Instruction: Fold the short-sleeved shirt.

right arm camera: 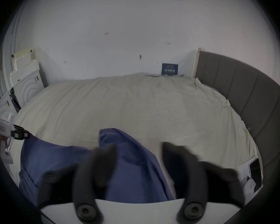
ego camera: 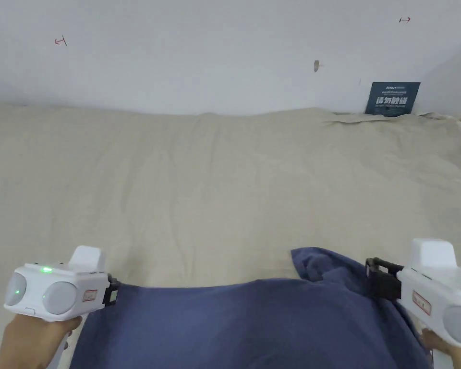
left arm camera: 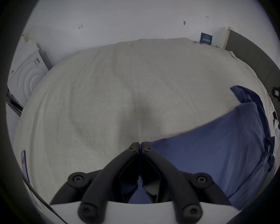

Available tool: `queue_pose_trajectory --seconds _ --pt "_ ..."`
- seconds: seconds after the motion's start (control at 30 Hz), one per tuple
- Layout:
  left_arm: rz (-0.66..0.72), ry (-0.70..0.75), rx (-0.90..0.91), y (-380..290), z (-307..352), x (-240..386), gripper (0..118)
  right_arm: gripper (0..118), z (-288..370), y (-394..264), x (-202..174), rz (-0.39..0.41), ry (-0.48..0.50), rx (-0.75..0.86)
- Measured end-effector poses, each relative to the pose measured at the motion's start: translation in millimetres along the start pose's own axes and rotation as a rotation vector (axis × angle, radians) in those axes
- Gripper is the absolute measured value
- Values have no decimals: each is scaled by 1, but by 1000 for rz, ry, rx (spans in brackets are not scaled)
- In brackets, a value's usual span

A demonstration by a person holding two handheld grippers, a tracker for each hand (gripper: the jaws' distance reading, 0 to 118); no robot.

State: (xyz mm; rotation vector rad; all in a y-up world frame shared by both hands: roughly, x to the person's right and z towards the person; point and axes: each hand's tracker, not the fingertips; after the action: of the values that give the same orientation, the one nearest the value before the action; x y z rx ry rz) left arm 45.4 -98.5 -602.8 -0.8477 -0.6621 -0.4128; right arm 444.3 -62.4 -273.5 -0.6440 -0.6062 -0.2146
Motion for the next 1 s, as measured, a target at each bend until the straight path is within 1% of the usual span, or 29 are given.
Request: queue_pose_trajectory --seconds 0.03,0.07,0.13,0.17,0.23,0.3,0.37,0.4,0.43,0.47,0.5,0.53,0.57,0.6,0.7,0.8,0.97,1.0 --pt "-6 -2 7 -1 5 0 0 90 -12 4 1 16 -8 -14" --pt "-9 -4 13 -1 9 -1 0 98 -22 7 3 26 -6 -34" --pt "-10 -6 24 -1 16 -1 0 100 -46 12 4 54 -11 -94" --pt "-9 -7 26 -1 18 -2 0 100 -56 13 6 48 -1 -113" --pt "-3 -11 36 -3 21 -3 0 100 -74 15 2 69 -2 -185" --pt "2 -13 37 -2 21 -2 0 100 -90 15 0 68 -13 -215" --pt "3 -14 35 -3 21 -3 0 100 -103 14 0 59 6 -250" --pt "4 -14 32 -3 20 -2 0 99 -108 13 -1 50 -4 -258" --pt "7 -13 31 -4 20 -2 0 96 -110 12 -4 60 -12 -274" --pt "9 -14 30 -5 20 -3 0 90 -109 10 -7 84 -7 -287" --pt "13 -14 27 -5 19 -3 0 76 -111 7 -9 108 -9 -291" --pt "17 -15 27 -6 18 -3 0 44 -111 5 -10 109 -17 -294" --pt "19 -16 26 -6 18 -3 0 18 -110 3 -10 108 -23 -296" --pt "23 -16 26 -7 19 -3 0 1 -108 1 -9 113 -26 -299" --pt "33 -13 24 -8 21 -2 0 1 -99 -1 -2 108 -15 -291" --pt "50 -3 35 -13 27 -4 0 0 -79 5 5 94 -34 -210" --pt "124 1 55 -21 43 -14 0 0 -19 19 16 80 22 -108" --pt "143 -2 62 -23 50 -16 0 0 1 21 18 76 35 -77"
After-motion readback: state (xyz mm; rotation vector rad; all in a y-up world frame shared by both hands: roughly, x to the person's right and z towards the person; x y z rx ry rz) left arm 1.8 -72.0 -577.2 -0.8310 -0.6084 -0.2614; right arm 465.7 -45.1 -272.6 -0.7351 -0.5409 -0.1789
